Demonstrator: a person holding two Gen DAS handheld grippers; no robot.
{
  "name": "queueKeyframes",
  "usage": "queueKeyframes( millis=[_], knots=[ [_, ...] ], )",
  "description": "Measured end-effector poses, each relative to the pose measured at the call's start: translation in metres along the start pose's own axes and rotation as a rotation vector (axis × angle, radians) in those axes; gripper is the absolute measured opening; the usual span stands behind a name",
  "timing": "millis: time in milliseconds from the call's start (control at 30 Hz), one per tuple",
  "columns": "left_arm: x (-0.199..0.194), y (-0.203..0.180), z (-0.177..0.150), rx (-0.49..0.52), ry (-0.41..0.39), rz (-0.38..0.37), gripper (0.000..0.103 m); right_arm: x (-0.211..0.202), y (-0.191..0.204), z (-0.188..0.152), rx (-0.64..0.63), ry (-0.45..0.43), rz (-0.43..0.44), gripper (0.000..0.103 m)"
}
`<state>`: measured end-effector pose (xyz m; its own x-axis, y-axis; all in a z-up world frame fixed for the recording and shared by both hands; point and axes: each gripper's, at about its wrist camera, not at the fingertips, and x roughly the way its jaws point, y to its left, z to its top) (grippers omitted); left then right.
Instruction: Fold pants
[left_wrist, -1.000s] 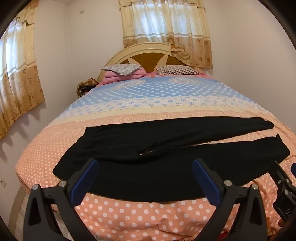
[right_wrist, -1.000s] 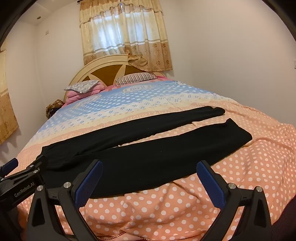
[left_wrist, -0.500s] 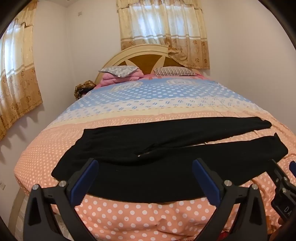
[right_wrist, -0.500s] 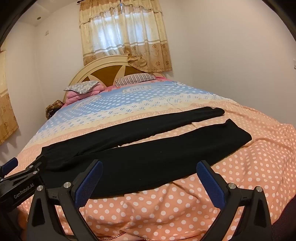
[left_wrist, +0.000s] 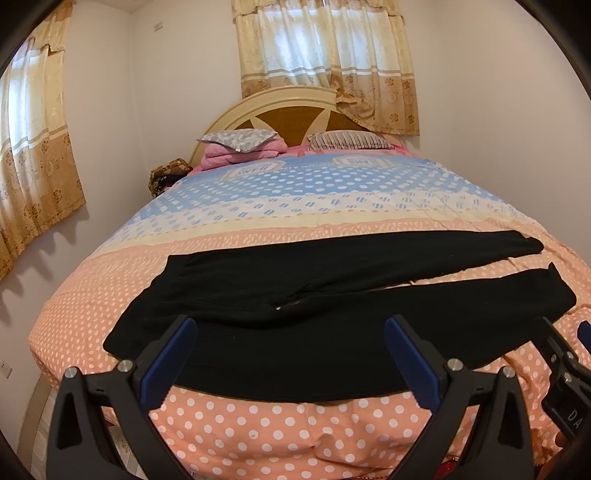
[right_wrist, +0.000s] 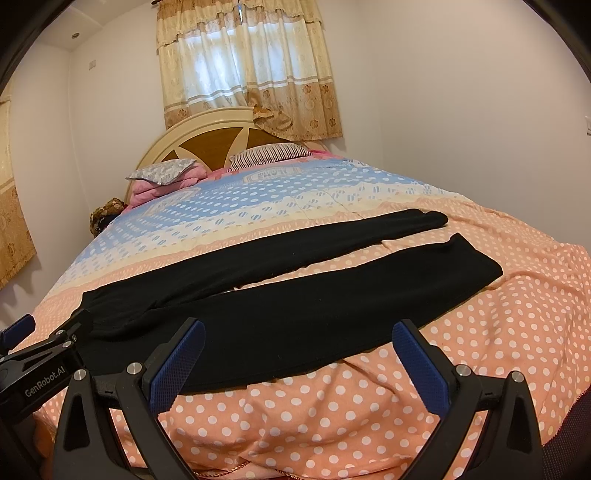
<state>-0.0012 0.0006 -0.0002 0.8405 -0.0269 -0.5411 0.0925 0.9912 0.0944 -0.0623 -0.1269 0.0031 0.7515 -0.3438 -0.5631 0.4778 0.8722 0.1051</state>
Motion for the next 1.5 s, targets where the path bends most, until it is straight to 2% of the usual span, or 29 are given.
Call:
queueKeyframes(
  millis=[1500],
  knots=[
    [0.0068, 0.0059, -0.0047, 0.006, 0.03, 0.005, 0.103, 0.0076, -0.0013, -0.0065, 0.007, 0.032, 0.004, 0.102]
  ],
)
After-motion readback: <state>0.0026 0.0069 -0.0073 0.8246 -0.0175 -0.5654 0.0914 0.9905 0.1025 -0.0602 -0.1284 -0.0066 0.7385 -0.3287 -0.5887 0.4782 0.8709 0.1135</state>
